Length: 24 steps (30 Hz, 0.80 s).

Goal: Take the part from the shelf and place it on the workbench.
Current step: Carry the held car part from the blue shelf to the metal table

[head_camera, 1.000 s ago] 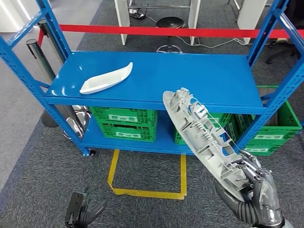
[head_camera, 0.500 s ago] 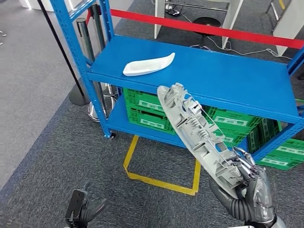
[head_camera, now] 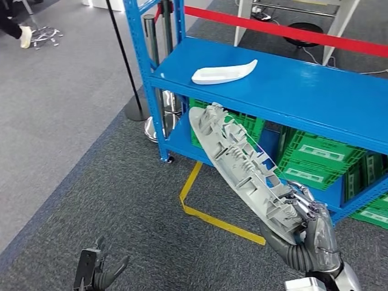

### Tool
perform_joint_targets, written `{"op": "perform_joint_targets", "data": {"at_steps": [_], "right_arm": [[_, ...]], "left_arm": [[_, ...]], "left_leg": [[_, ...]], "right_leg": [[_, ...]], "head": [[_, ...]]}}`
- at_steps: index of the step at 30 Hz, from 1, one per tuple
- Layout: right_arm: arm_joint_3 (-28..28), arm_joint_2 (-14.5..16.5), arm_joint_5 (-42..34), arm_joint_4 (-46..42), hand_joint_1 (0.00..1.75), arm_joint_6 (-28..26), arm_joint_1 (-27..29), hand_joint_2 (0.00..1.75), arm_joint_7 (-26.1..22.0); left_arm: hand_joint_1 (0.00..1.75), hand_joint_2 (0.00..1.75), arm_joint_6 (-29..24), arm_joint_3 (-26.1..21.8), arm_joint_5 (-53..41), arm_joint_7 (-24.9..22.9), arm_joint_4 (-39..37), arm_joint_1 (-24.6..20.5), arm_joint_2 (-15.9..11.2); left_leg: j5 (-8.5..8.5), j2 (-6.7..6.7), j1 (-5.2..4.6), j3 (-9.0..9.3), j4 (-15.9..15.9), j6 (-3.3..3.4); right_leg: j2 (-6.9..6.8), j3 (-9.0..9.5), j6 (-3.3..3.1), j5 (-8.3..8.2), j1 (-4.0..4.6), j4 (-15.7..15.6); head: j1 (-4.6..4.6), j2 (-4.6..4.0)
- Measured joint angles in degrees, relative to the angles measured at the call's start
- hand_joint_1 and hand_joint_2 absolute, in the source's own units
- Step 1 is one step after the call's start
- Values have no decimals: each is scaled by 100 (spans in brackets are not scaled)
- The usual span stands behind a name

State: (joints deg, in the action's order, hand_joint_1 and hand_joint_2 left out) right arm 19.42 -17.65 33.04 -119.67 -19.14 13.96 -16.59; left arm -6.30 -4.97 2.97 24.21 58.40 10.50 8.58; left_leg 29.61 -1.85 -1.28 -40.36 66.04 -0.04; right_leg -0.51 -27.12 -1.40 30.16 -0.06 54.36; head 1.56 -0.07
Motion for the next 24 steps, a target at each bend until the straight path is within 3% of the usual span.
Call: {"op": "perform_joint_targets", "data": {"at_steps": [1,2,3,4,6,8,9,11,13,15,16,17,18,19,21,22,24], "right_arm": [[-1,16,-9,20,175,28,-17,175,-8],[0,34,-22,44,175,58,-42,175,-14],[1,55,-40,68,175,93,-69,175,-24],[2,81,-62,86,175,126,-92,175,-36],[4,130,-97,102,175,171,-124,175,-56],[7,161,-111,103,175,187,-154,175,-63],[8,170,-114,106,175,191,-170,175,-66],[11,181,-115,115,175,194,-197,175,-73],[13,190,-117,128,175,204,-203,175,-84],[11,198,-123,151,175,245,-204,175,-102],[9,203,-130,169,175,277,-207,175,-115],[8,209,-139,192,175,312,-215,175,-127],[8,217,-151,218,175,343,-229,175,-143],[7,228,-166,242,175,369,-247,175,-159],[-2,250,-196,279,175,402,-296,175,-184],[-9,262,-207,289,175,410,-316,175,-193],[-24,283,-215,302,175,421,-347,175,-205]], "left_arm": [[0,175,-2,-36,-16,1,22,13,14],[0,175,-4,-75,-41,1,46,35,28],[0,175,-1,-117,-79,1,80,68,44],[0,175,4,-164,-124,3,124,107,62],[0,175,19,-254,-203,10,229,174,103],[0,175,28,-328,-242,21,321,200,138],[0,175,29,-362,-250,26,352,209,150],[0,175,29,-418,-256,34,390,255,172],[0,175,30,-461,-268,39,414,303,188],[0,175,61,-507,-319,47,454,316,223],[0,175,100,-546,-364,52,486,319,255],[0,175,152,-594,-422,57,526,329,292],[0,175,206,-657,-489,60,576,348,334],[0,175,253,-722,-560,62,630,370,374],[0,175,313,-834,-673,66,747,414,453],[0,175,328,-875,-703,68,803,426,484],[0,175,340,-941,-727,73,893,444,531]], "left_leg": [[203,68,55,-67,387,-52],[263,106,108,-84,675,-101],[188,135,162,-24,799,-148],[33,167,209,129,721,-189],[-177,367,263,691,31,-243],[-97,568,231,1146,-677,-206],[-36,595,201,1213,-848,-166],[-66,489,170,1140,-930,-37],[-179,387,167,1035,-970,97],[-308,270,146,892,-979,183],[-373,203,122,809,-973,210],[-438,130,97,724,-966,223],[-503,57,75,638,-957,228],[-565,-15,61,554,-946,226],[-684,-158,49,402,-921,204],[-743,-222,40,337,-904,187],[-869,-345,29,248,-892,144]], "right_leg": [[-95,-48,3,-46,0,9],[-184,-113,15,-92,-3,24],[-270,-186,33,-137,-10,49],[-348,-262,56,-175,-19,85],[-491,-411,110,-227,-28,180],[-626,-499,181,-271,-25,254],[-695,-532,222,-301,-28,272],[-768,-583,317,-343,-54,291],[-494,-689,371,-106,-88,465],[-101,-888,367,426,-94,1064],[-10,-984,351,649,-86,1442],[27,-1034,334,766,-75,1738],[39,-1001,313,746,-64,1852],[53,-862,289,615,-55,1740],[214,-354,242,316,-50,1030],[363,-85,228,260,-62,612],[557,181,223,275,-68,159]], "head": [[0,0],[0,0],[2,0],[1,0],[5,0],[4,0],[5,0],[4,0],[-1,0],[-7,0],[-8,0],[-6,0],[-3,0],[-2,0],[-2,0],[1,0],[1,0]]}}
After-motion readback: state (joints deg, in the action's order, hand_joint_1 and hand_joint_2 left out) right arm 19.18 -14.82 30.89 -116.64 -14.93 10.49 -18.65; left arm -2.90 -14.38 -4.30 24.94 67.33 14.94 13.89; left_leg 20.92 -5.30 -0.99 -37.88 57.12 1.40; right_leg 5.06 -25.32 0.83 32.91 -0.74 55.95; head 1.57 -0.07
